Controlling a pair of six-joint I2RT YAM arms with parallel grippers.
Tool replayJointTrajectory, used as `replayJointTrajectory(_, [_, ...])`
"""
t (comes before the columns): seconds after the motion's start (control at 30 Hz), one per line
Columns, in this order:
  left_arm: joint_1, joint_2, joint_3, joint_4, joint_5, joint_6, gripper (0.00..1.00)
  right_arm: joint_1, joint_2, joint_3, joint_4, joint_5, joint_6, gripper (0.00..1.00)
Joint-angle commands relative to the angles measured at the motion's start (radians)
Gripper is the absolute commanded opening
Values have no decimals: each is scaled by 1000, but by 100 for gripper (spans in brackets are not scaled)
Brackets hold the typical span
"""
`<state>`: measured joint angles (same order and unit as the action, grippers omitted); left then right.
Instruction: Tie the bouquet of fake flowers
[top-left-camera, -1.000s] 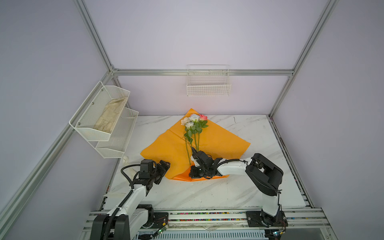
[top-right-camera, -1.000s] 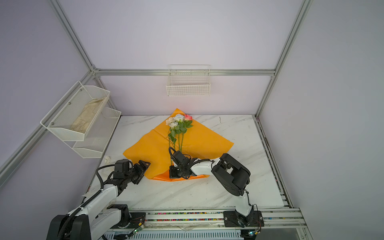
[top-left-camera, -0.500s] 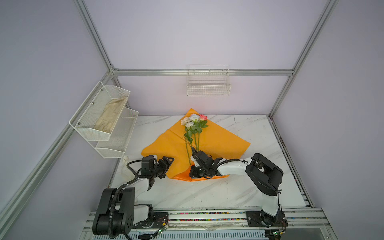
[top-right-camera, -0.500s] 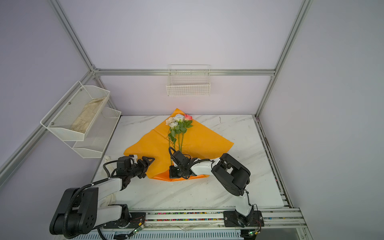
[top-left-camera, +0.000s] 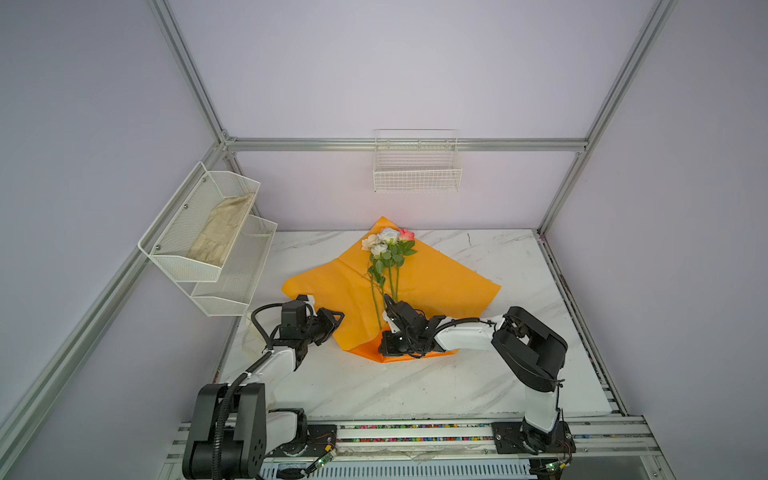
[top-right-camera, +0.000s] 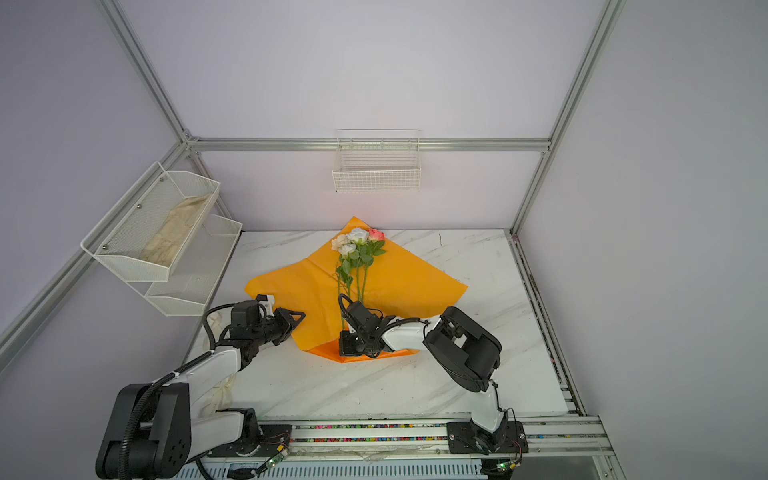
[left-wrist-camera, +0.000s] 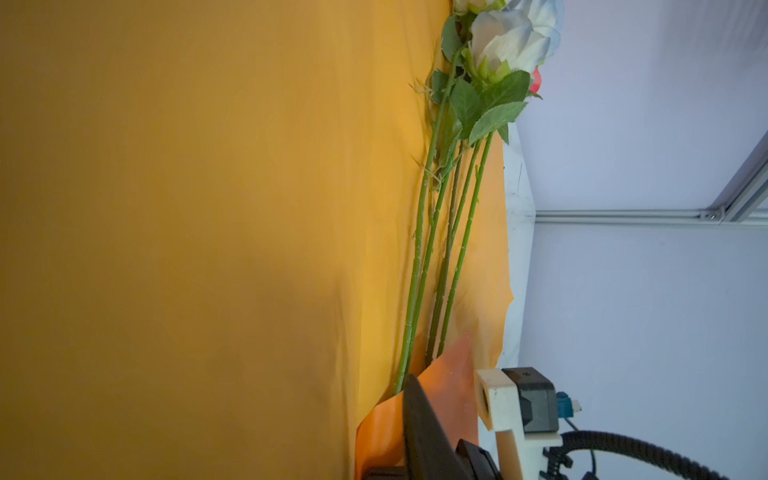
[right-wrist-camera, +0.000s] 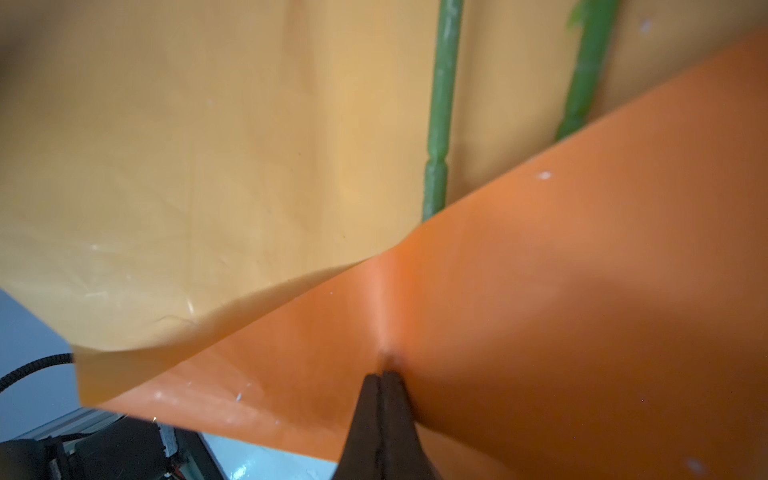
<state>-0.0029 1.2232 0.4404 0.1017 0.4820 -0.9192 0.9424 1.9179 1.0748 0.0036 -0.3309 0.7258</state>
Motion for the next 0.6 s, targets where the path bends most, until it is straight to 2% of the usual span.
replayJointTrajectory(0.0, [-31, -16, 105, -90, -44, 111, 10, -15, -41, -26, -71, 14, 28, 2])
replayJointTrajectory(0.03, [-43, -14, 115, -94, -50, 124, 5, -19, -47, -30, -73, 11, 36, 2])
replayJointTrajectory(0.13, [-89, 6, 158, -127, -76, 162, 0, -28, -62, -44, -72, 10, 49, 2])
replayJointTrajectory(0.33, [-149, 8, 220, -180, -152, 142, 0, -33, -91, -67, -72, 21, 58, 3])
replayJointTrajectory(0.57, [-223, 64, 345, -266, -152, 161, 0, -47, -105, -81, -71, 14, 52, 3])
